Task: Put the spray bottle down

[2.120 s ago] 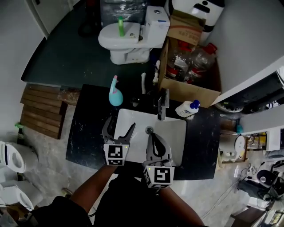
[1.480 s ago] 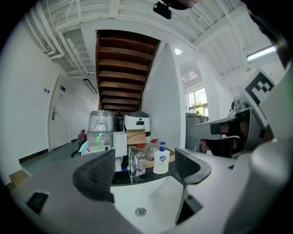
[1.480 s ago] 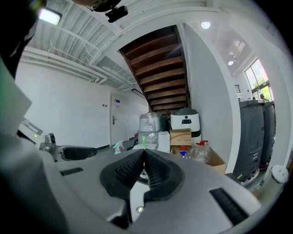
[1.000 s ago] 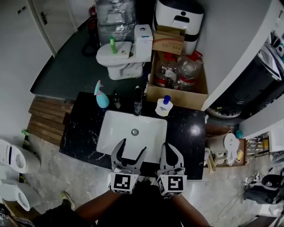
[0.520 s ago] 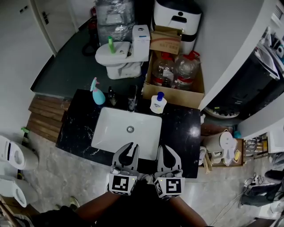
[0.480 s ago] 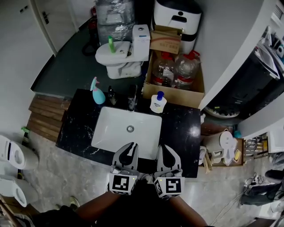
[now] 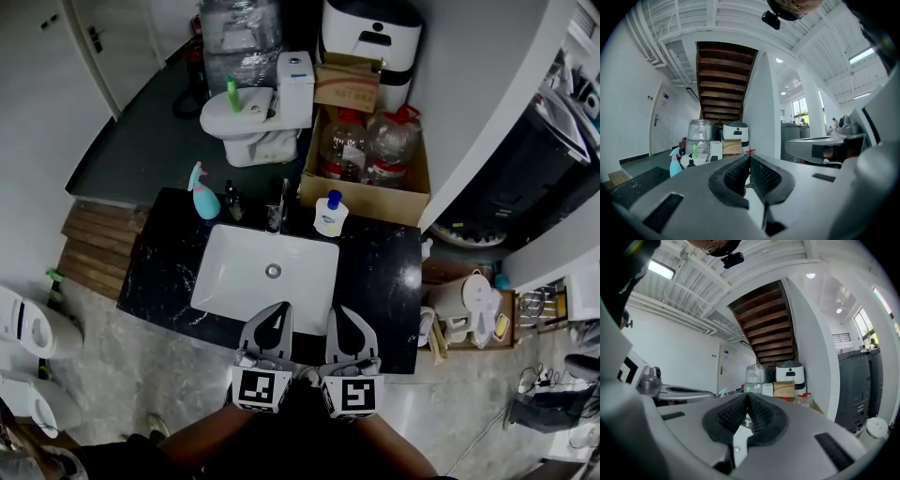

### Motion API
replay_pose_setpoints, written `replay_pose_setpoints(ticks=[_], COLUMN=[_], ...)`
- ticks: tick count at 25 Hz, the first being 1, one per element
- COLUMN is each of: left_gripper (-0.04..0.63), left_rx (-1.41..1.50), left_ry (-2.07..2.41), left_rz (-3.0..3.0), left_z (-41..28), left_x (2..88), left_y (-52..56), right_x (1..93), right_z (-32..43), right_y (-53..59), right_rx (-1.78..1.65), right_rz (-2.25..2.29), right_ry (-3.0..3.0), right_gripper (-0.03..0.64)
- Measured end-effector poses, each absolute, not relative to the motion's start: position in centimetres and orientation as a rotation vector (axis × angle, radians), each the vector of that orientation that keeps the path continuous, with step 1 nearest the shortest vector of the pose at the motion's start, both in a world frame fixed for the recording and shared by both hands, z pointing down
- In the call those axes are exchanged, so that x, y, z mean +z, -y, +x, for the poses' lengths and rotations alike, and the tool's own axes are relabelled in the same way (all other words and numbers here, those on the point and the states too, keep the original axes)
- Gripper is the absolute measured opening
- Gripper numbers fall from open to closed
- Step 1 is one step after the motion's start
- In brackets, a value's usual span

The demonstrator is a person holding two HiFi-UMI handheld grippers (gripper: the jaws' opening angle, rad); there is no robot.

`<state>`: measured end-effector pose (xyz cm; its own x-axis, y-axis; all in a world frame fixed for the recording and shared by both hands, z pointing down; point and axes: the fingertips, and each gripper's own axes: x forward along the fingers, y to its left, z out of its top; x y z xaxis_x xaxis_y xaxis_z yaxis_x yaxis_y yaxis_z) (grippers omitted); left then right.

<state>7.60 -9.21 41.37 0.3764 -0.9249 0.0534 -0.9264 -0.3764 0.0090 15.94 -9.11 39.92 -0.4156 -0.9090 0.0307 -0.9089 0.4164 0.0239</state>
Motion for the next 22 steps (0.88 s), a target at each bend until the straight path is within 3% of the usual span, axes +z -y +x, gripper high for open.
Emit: replay_pose_setpoints(ticks=[22], left_gripper=[0.014], left_rx=[0.061], left_ry=[1.701], left_rz=[2.583], left_z=[8.9], left_x=[41.6], left_y=[9.5], right_x=[40.8], right_z=[17.7], right_y=[9.6], right_rx=[0.01], right_rz=[1.749], right_ry=[2.567], right_gripper=[0.015])
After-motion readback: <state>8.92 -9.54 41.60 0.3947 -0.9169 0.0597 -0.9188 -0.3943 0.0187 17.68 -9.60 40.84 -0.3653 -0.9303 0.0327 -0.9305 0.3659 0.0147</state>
